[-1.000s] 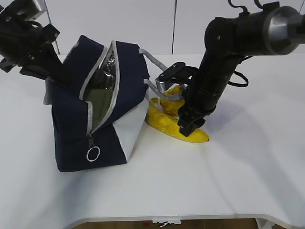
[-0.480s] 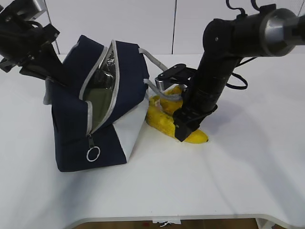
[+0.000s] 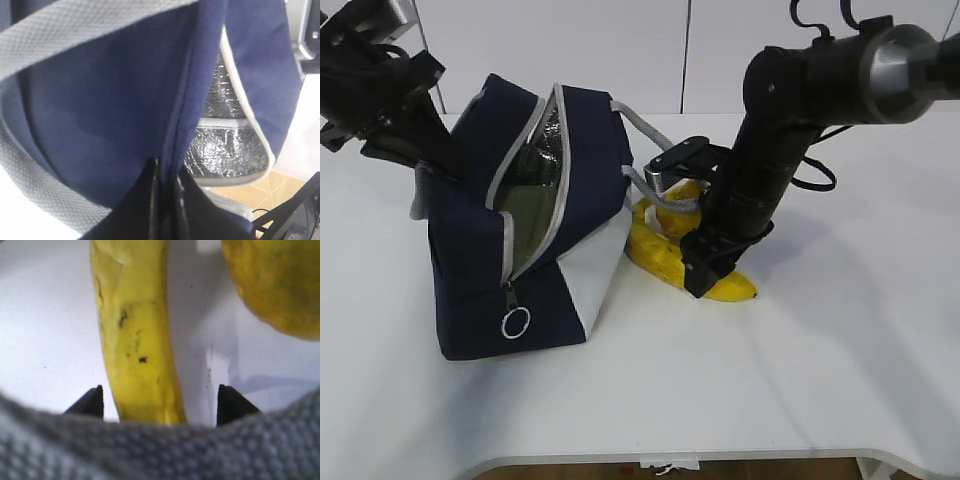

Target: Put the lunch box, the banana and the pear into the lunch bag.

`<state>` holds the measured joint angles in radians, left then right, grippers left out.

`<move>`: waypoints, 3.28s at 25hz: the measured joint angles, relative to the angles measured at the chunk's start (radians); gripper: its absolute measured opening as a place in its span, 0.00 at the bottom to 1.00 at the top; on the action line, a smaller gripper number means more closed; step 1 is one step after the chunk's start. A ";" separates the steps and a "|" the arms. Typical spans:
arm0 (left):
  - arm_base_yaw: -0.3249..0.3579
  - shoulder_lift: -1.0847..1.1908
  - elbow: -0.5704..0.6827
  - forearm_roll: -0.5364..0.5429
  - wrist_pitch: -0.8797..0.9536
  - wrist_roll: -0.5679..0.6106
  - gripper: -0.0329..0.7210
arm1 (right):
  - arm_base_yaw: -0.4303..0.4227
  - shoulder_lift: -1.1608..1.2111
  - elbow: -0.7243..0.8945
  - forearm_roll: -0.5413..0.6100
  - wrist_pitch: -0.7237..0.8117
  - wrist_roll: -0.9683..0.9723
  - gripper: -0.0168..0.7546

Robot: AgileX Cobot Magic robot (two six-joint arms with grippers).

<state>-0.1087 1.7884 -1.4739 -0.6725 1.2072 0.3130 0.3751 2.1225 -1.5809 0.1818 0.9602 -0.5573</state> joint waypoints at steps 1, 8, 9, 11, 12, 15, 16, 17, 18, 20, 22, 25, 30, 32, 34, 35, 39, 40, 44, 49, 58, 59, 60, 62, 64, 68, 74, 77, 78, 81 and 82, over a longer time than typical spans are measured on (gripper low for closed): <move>0.000 0.000 0.000 0.000 0.000 0.000 0.04 | 0.000 0.001 0.000 0.000 0.000 0.000 0.72; 0.000 0.000 0.000 0.000 0.000 0.000 0.04 | 0.000 0.010 0.000 0.015 0.000 0.000 0.59; 0.000 0.000 0.000 0.000 0.000 0.000 0.04 | 0.000 0.012 0.000 0.017 0.000 0.000 0.56; 0.000 0.000 0.000 0.000 0.000 0.000 0.04 | 0.000 0.014 -0.003 0.019 0.006 0.000 0.50; 0.000 0.000 0.000 0.001 0.000 0.000 0.04 | 0.000 0.014 -0.005 0.021 0.015 0.002 0.47; 0.000 0.000 0.000 0.001 0.000 0.000 0.04 | 0.000 0.016 -0.035 0.046 0.065 0.002 0.40; 0.000 0.000 0.000 0.001 0.000 0.000 0.04 | 0.000 0.016 -0.045 0.055 0.083 0.002 0.40; 0.000 0.000 0.000 0.001 0.000 0.000 0.04 | 0.000 0.016 -0.058 0.070 0.102 0.002 0.39; 0.000 0.000 0.000 0.002 0.000 0.000 0.04 | 0.000 0.018 -0.075 0.081 0.125 0.002 0.39; 0.000 0.000 0.000 0.002 0.000 0.000 0.04 | 0.000 0.018 -0.099 0.095 0.161 0.002 0.39; 0.000 0.000 0.000 0.002 0.000 0.000 0.04 | 0.000 0.018 -0.125 0.101 0.209 0.007 0.39; 0.000 0.000 0.000 0.002 0.000 0.000 0.04 | 0.000 0.018 -0.155 0.101 0.247 0.028 0.39; 0.000 0.000 0.000 0.002 0.000 0.000 0.04 | 0.000 0.018 -0.228 0.080 0.261 0.093 0.39; 0.000 0.000 0.000 0.003 0.000 0.000 0.04 | 0.000 0.018 -0.258 0.060 0.261 0.123 0.39; 0.000 0.000 0.000 0.003 0.000 0.000 0.04 | 0.000 0.013 -0.274 0.038 0.261 0.155 0.39; 0.000 0.000 0.000 0.003 0.000 0.000 0.04 | 0.000 0.007 -0.279 0.033 0.263 0.163 0.39; 0.000 0.000 0.000 0.004 0.000 0.000 0.04 | 0.000 -0.041 -0.281 -0.006 0.265 0.190 0.39; 0.000 0.000 0.000 0.004 0.000 0.000 0.04 | 0.000 -0.052 -0.283 -0.024 0.266 0.202 0.39; 0.000 0.000 0.000 0.004 0.000 0.000 0.04 | 0.000 -0.106 -0.283 -0.138 0.269 0.260 0.39; 0.000 0.000 0.000 0.004 0.002 0.000 0.04 | 0.000 -0.158 -0.283 -0.344 0.275 0.358 0.39; 0.000 0.000 0.000 0.002 0.002 0.000 0.04 | 0.000 -0.215 -0.326 -0.223 0.291 0.457 0.39; -0.003 0.000 0.000 0.000 0.003 0.000 0.04 | 0.000 -0.216 -0.339 -0.150 0.291 0.457 0.39; -0.003 0.000 0.000 -0.002 0.003 0.000 0.04 | 0.000 -0.219 -0.346 -0.082 0.291 0.449 0.39; -0.003 0.000 0.000 -0.008 0.003 0.000 0.04 | 0.000 -0.223 -0.353 0.092 0.291 0.424 0.39; -0.003 0.000 0.000 -0.017 0.003 0.000 0.04 | 0.000 -0.223 -0.354 0.205 0.291 0.416 0.39; -0.003 0.000 0.000 -0.054 0.004 0.000 0.04 | 0.001 -0.193 -0.359 0.440 0.293 0.398 0.39; -0.003 0.000 0.000 -0.132 0.004 0.000 0.04 | 0.017 -0.136 -0.359 0.657 0.272 0.325 0.39; -0.003 0.000 0.000 -0.151 0.004 0.000 0.04 | 0.041 -0.106 -0.359 0.684 0.224 0.302 0.39; -0.003 0.000 0.000 -0.160 0.004 0.000 0.04 | 0.049 -0.089 -0.359 0.686 0.208 0.298 0.39; -0.003 0.000 0.000 -0.165 0.004 0.000 0.04 | 0.056 -0.045 -0.359 0.688 0.178 0.285 0.39; -0.003 0.000 0.000 -0.165 0.002 0.000 0.04 | 0.056 -0.028 -0.359 0.686 0.168 0.280 0.39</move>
<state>-0.1112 1.7884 -1.4739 -0.8377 1.2097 0.3130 0.4307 2.0947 -1.9402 0.8682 1.1279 -0.2769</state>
